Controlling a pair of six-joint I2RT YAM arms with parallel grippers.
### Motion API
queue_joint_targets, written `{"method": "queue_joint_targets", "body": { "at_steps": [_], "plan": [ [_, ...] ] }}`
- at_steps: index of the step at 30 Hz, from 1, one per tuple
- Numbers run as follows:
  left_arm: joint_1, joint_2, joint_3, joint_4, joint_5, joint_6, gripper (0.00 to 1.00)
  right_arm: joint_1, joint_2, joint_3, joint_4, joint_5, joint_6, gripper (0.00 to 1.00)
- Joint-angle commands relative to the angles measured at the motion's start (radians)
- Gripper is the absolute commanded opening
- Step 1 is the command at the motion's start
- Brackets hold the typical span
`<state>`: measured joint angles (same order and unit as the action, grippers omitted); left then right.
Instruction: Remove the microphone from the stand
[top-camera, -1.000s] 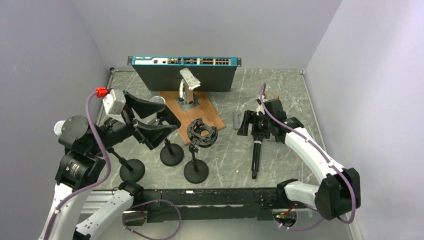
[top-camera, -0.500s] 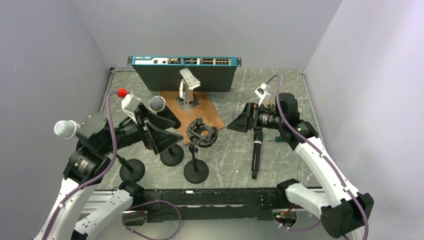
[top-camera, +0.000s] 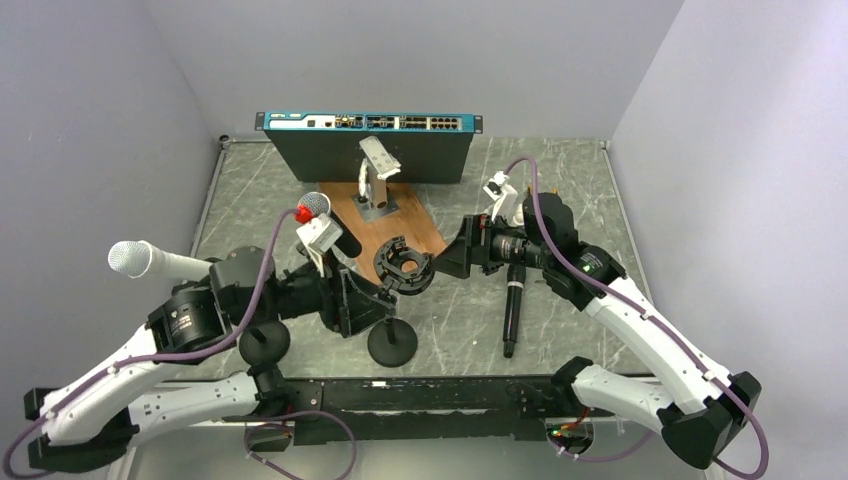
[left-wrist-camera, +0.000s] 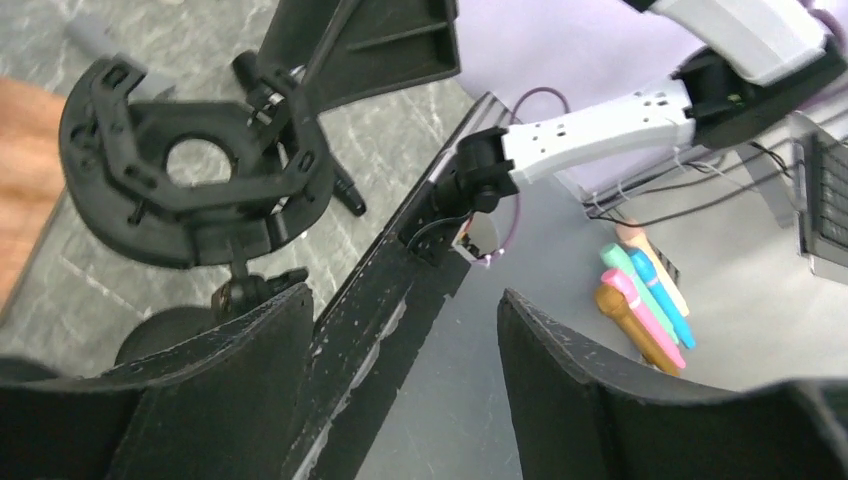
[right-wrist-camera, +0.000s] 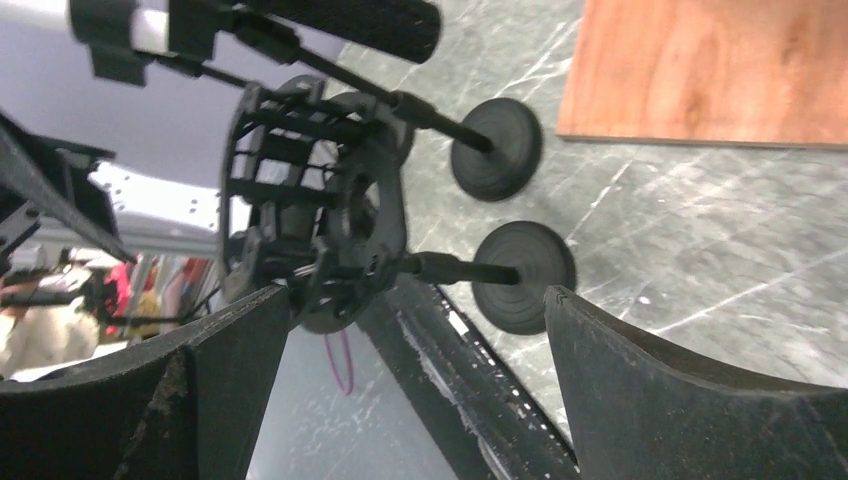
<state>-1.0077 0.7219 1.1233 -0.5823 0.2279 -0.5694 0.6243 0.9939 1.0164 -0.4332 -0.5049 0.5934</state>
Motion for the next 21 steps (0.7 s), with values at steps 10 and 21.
{"method": "queue_joint_targets", "body": {
  "at_steps": [10, 21],
  "plan": [
    [-0.284, -0.06, -0.167, -0.003, -0.77, -0.425, 0.66, 0.0, 0.025, -0.03, 0.037, 0.128, 0.03, 1.0],
    [-0.284, -0.064, -0.185, -0.057, -0.857, -0.708, 0.73, -0.002, -0.038, -0.019, 0.067, 0.12, 0.019, 1.0]
  ]
}}
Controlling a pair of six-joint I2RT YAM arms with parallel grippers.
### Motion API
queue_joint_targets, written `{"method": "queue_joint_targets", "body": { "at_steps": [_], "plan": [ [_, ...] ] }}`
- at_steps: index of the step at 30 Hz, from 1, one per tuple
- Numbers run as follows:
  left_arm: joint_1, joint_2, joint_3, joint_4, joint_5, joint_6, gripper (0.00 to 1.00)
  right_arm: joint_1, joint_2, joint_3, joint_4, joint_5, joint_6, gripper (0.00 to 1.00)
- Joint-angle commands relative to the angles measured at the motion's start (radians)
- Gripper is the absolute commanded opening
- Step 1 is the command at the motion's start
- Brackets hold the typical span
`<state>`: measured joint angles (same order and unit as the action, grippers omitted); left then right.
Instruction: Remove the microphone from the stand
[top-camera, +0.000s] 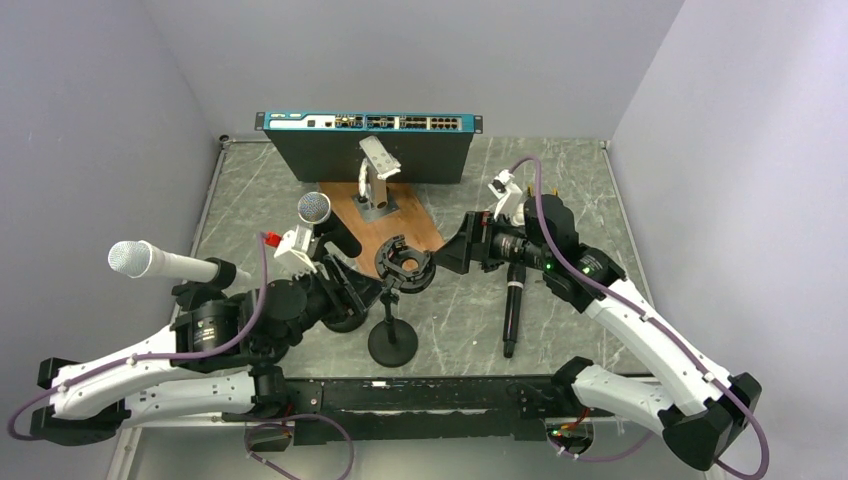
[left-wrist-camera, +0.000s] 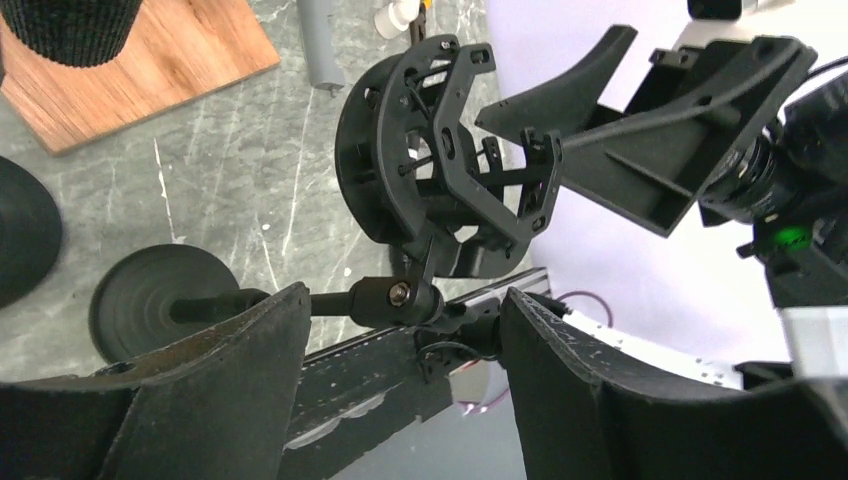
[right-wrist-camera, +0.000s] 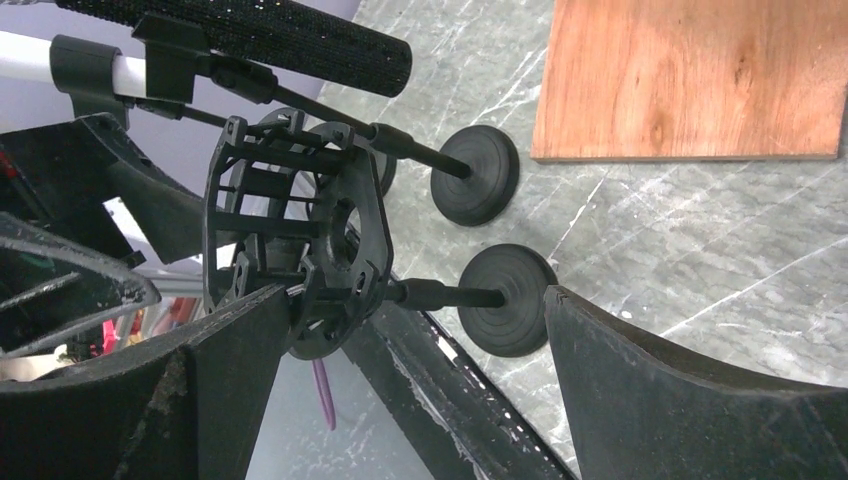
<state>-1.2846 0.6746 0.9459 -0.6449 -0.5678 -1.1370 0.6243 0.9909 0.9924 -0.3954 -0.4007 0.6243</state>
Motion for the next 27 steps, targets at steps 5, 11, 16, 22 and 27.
{"method": "queue_joint_targets", "body": {
  "at_steps": [5, 11, 16, 22, 27],
  "plan": [
    [-0.007, 0.01, 0.004, -0.018, -0.05, -0.186, 0.7, -0.002, -0.043, 0.044, 0.0, 0.049, -0.031, 1.0],
    [-0.007, 0.02, -0.014, -0.007, -0.032, -0.188, 0.68, -0.002, -0.052, 0.057, -0.026, 0.081, -0.047, 1.0],
    [-0.005, 0.068, 0.002, -0.032, -0.028, -0.192, 0.68, -0.002, -0.041, 0.046, -0.014, 0.057, -0.037, 1.0],
    [-0.005, 0.054, -0.087, -0.01, -0.004, -0.215, 0.58, -0.001, -0.038, 0.047, -0.021, 0.065, -0.043, 1.0],
    [-0.006, 0.057, -0.183, 0.006, 0.044, -0.237, 0.49, -0.001, -0.024, 0.052, -0.022, 0.059, -0.053, 1.0]
  ]
}}
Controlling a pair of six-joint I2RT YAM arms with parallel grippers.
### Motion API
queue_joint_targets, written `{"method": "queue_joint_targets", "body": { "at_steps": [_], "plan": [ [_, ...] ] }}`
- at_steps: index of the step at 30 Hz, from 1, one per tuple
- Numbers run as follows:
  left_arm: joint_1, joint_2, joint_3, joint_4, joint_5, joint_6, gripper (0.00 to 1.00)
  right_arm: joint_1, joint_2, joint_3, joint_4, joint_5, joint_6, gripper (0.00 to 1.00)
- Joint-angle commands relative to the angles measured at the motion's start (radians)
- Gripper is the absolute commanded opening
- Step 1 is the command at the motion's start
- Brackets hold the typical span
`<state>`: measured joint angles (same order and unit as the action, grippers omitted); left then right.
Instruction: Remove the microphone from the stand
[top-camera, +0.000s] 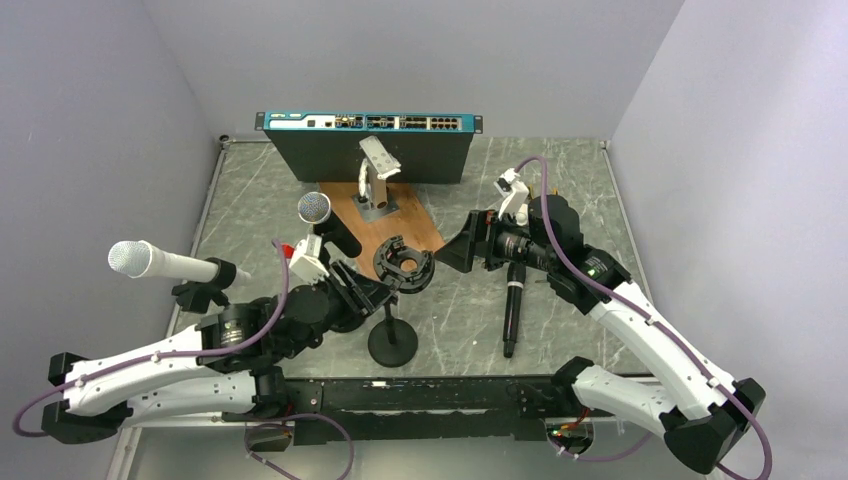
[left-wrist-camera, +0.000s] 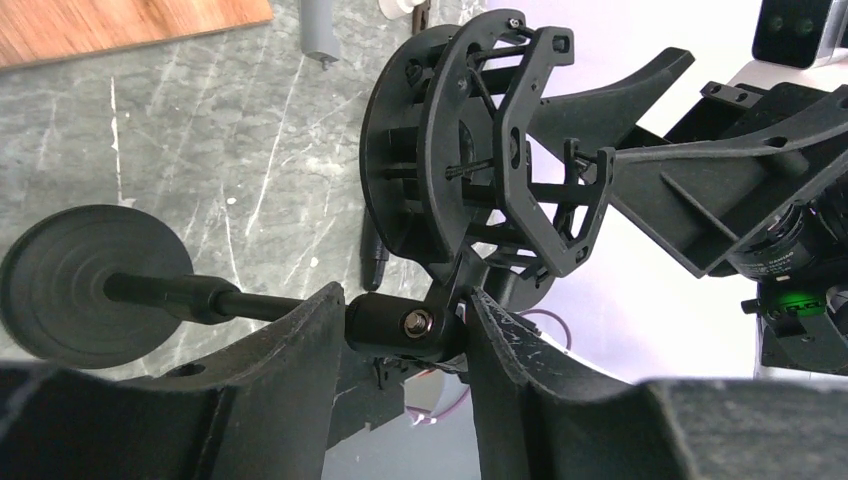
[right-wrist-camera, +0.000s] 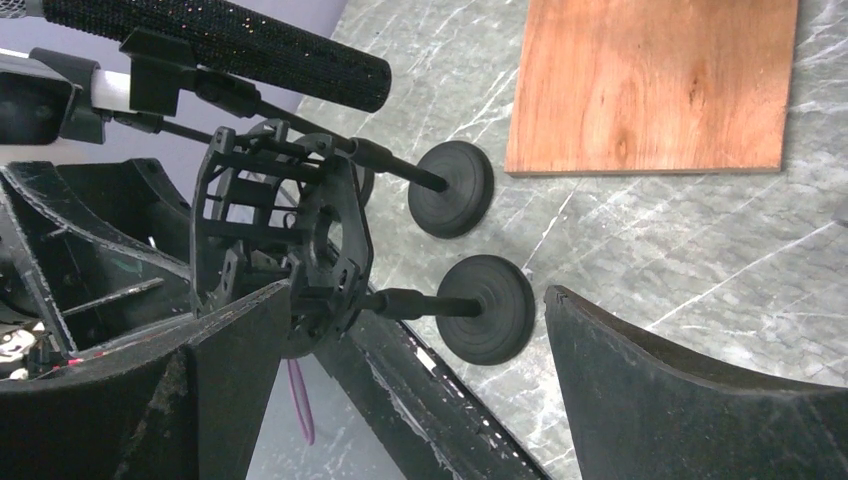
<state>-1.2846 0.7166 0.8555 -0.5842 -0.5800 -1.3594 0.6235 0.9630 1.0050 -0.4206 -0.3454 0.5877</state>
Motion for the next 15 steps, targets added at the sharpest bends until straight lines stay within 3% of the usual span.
{"method": "queue_joint_targets", "body": {
  "at_steps": [1, 9, 13, 15],
  "plan": [
    [-0.005, 0.018, -0.132, -0.045, 0.078, -0.028, 0.47, -0.001, 0.006, 0.037, 0.005, 0.003, -0.017, 1.0],
    [-0.005, 0.02, -0.337, 0.024, 0.173, -0.113, 0.39, -0.001, 0.023, 0.008, 0.016, 0.011, -0.031, 1.0],
    [-0.006, -0.002, -0.354, 0.014, 0.157, -0.111, 0.41, -0.001, 0.029, -0.029, 0.017, 0.019, -0.055, 1.0],
    [-0.005, -0.009, -0.328, 0.008, 0.147, -0.073, 0.48, -0.001, 0.045, -0.051, 0.013, -0.005, -0.059, 1.0]
  ]
}}
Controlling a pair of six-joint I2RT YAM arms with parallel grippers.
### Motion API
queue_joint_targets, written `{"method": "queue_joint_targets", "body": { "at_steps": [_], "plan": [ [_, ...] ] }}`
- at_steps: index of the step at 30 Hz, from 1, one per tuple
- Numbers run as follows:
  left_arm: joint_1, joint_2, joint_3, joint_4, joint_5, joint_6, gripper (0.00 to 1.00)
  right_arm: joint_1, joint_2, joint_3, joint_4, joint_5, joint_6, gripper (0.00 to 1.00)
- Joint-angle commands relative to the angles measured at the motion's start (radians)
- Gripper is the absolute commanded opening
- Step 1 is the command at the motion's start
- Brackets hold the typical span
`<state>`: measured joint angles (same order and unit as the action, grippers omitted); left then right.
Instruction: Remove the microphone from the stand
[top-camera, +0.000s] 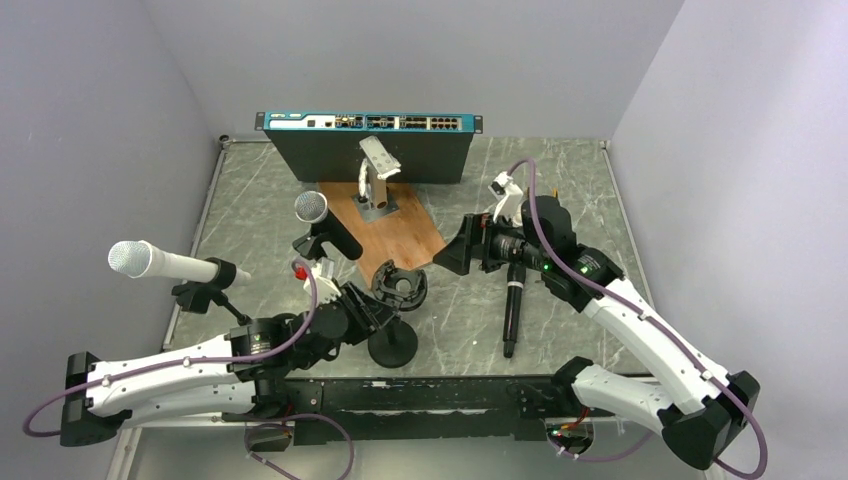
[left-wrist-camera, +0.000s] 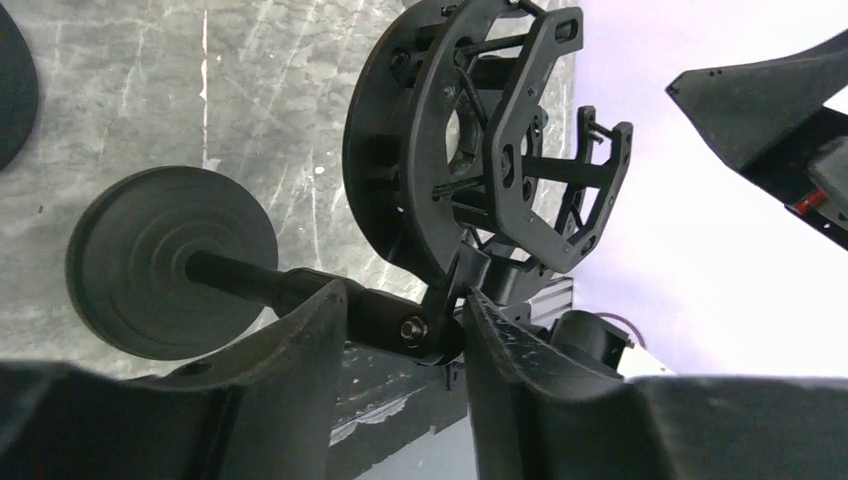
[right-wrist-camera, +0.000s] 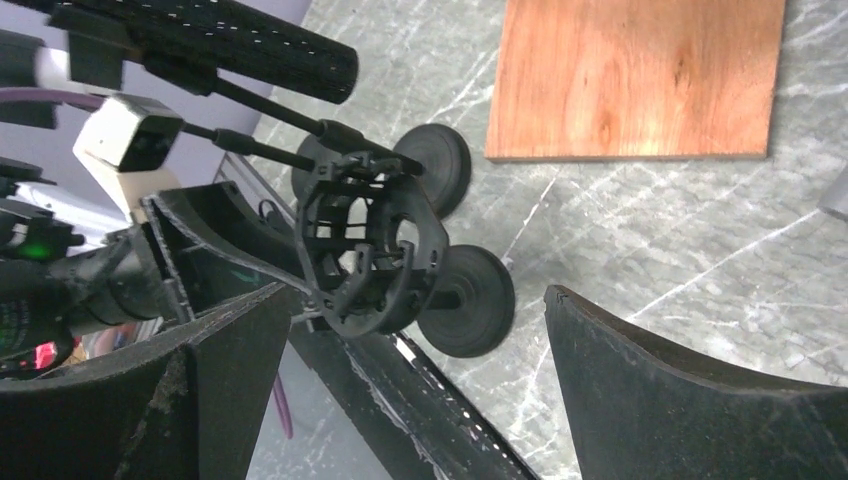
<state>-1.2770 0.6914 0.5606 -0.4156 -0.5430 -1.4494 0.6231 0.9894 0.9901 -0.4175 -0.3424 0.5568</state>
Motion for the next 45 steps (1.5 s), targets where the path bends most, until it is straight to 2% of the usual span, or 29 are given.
{"method": "queue_joint_targets", "body": {
  "at_steps": [1, 3, 4, 8, 11, 15, 19, 22, 26, 28, 31, 33, 37, 40, 45],
  "plan": [
    [-0.013, 0.015, -0.015, -0.157, 0.108, 0.05, 0.57, 0.0, 0.025, -0.049, 0.012, -0.035, -0.025, 1.0],
    [-0.013, 0.016, 0.02, -0.12, 0.122, 0.152, 0.75, -0.001, 0.033, -0.077, 0.031, -0.083, -0.009, 1.0],
    [-0.014, 0.018, 0.038, -0.098, 0.129, 0.203, 0.81, -0.001, 0.034, -0.093, 0.046, -0.12, 0.004, 1.0],
    [-0.013, 0.022, 0.107, -0.032, 0.172, 0.38, 0.96, 0.002, 0.037, -0.143, 0.106, -0.169, 0.089, 1.0],
    [-0.013, 0.011, 0.141, 0.001, 0.199, 0.461, 0.99, 0.01, 0.042, -0.187, 0.188, -0.223, 0.164, 1.0],
    [-0.014, -0.008, 0.182, -0.038, 0.178, 0.501, 0.99, 0.031, 0.031, -0.204, 0.223, -0.205, 0.197, 1.0],
    [-0.013, -0.039, 0.209, -0.06, 0.157, 0.54, 0.99, 0.034, 0.01, -0.18, 0.188, -0.166, 0.155, 1.0],
    [-0.013, -0.069, 0.221, -0.02, 0.192, 0.611, 0.99, 0.038, -0.022, -0.197, 0.182, -0.155, 0.054, 1.0],
    [-0.012, -0.094, 0.261, 0.025, 0.259, 0.725, 0.99, 0.121, -0.077, -0.274, 0.183, 0.027, -0.081, 1.0],
    [-0.013, -0.093, 0.293, 0.022, 0.287, 0.776, 0.99, 0.219, -0.126, -0.367, 0.313, 0.102, -0.105, 1.0],
    [-0.014, -0.077, 0.344, 0.006, 0.315, 0.827, 0.99, 0.442, -0.14, -0.481, 0.562, 0.339, -0.152, 1.0],
    [-0.013, -0.064, 0.372, -0.009, 0.321, 0.85, 0.99, 0.567, -0.085, -0.516, 0.671, 0.543, -0.206, 1.0],
    [-0.013, -0.048, 0.453, -0.087, 0.313, 0.9, 0.99, 0.699, 0.052, -0.561, 0.904, 0.72, -0.322, 0.98],
    [-0.013, -0.046, 0.513, -0.158, 0.289, 0.931, 0.99, 0.754, 0.161, -0.553, 1.005, 0.817, -0.378, 0.97],
    [-0.013, -0.061, 0.543, -0.17, 0.277, 0.963, 0.99, 0.795, 0.337, -0.54, 1.194, 0.952, -0.459, 0.92]
  ]
}}
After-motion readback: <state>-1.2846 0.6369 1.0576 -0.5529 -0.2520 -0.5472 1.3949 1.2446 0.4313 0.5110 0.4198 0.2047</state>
